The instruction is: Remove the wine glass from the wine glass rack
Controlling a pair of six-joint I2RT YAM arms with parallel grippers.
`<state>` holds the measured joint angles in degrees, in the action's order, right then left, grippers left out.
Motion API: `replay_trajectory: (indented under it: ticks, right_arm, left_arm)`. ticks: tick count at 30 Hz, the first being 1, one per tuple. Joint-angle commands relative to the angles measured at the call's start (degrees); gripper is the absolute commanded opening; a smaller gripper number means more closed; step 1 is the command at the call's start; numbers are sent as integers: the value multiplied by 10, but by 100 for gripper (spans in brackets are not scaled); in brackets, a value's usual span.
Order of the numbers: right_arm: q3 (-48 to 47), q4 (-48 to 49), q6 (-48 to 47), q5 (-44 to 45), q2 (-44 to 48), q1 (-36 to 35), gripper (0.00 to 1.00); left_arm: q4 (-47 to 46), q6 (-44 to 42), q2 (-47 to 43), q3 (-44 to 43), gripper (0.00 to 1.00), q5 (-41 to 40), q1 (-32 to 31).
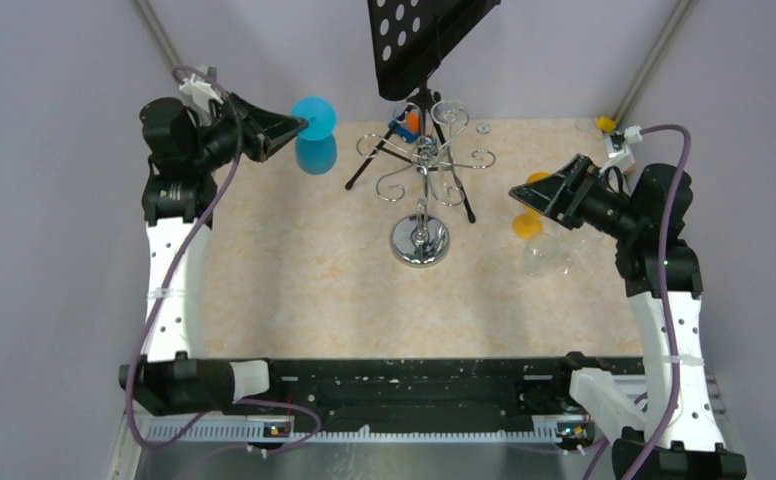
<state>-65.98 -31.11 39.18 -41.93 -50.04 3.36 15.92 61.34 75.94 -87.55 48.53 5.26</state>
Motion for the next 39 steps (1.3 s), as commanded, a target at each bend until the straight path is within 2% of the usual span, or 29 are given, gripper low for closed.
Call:
replay_trajectory:
  ticks: [1,6,10,13,17,21,26,30,35,39]
  right_arm:
    - [7,91,41,-25,-9,-43,77]
    - [44,158,76,-12,-12,-98,77]
    - [89,224,104,31,0,-153,77]
    - [130,285,131,74,10,-216,77]
    - [184,372,156,143,21,-310,77]
    - [220,437,159,209,6,-409,79]
    - [235,537,162,238,-51,-488,81]
    - [236,592,162,263,-83,-522,82]
    - [238,649,180,262,-98,-529,82]
    - [237,726,205,224,-109,-530,80]
  left_arm:
    - [7,22,-81,23,0,2,0]
    - [33,48,-156,47,0,0,0]
    - [55,90,-206,75,0,2,-1]
    - [57,150,-250,110,0,-14,-1]
    - [59,233,-291,153,0,15,-1]
    - [16,339,-343,217,0,56,-2]
    - [-64,444,-378,279,0,94,-2]
    - [-167,529,-386,308,0,110,-2]
    - [-202,556,-382,300,0,121,-2]
    - [-234,571,-382,305,0,111,-2]
